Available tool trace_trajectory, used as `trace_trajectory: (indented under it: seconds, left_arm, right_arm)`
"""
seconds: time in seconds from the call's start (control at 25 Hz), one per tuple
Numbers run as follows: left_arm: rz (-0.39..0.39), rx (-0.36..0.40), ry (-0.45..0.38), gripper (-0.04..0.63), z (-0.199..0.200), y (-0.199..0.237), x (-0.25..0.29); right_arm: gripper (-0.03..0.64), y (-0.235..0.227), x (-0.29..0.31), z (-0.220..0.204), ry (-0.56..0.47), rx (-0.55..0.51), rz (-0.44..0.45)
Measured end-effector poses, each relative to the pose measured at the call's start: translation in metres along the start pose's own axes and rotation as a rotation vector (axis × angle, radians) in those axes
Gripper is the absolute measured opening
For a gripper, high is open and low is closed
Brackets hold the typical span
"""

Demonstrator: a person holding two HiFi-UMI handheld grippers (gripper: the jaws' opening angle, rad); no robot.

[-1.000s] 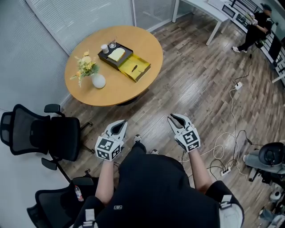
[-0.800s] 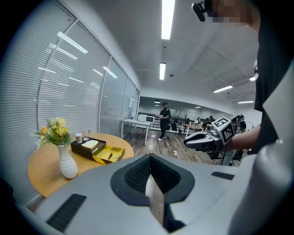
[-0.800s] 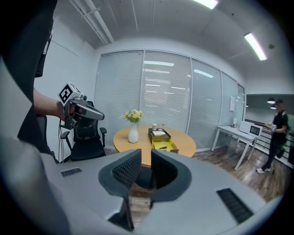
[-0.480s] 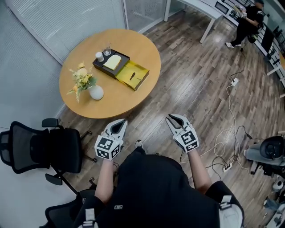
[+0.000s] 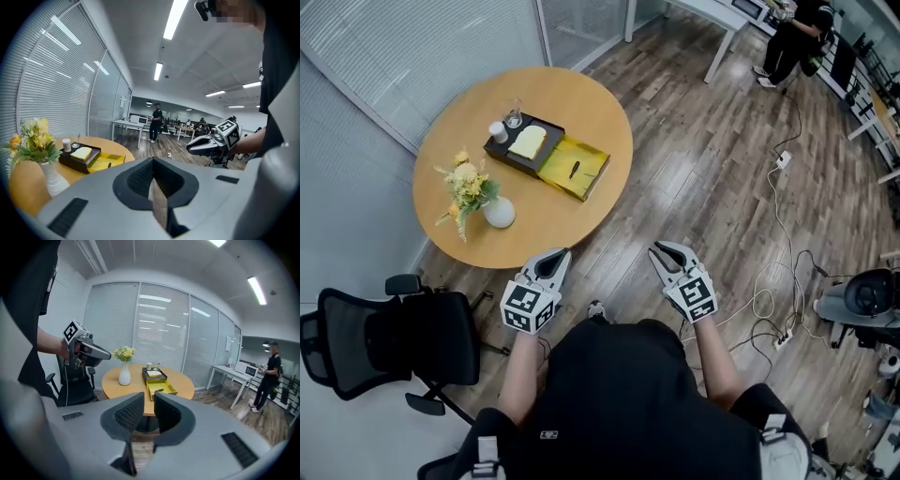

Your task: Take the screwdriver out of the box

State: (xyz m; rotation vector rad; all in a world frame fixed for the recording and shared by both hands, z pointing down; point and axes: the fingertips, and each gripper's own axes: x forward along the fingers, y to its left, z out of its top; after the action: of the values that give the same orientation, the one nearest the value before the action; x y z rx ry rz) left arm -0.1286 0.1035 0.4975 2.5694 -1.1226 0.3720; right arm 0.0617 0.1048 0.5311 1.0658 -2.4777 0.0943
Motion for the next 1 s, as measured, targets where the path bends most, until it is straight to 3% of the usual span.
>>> trace_trajectory:
  seconds: [0.16,0.56,1.0]
  left_arm:
    - [-0.016,0.008,0.018,0.006,-0.002,0.016,0.000]
    - [0.036,-0.028,0.040,0.006,-0.002,0.036,0.007]
    - [0.135,-0.072,0.047,0.006,0.019,0.034,0.068]
  right_arm:
    - [0.057,0.006,0.013,0.003,0.002,0.005,-0.015]
    - [0.058,-0.003,0.042,0.006,0.008,-0.026,0.055]
    - [0.057,-0.074,0.071,-0.002,0.016,-0.070,0.200]
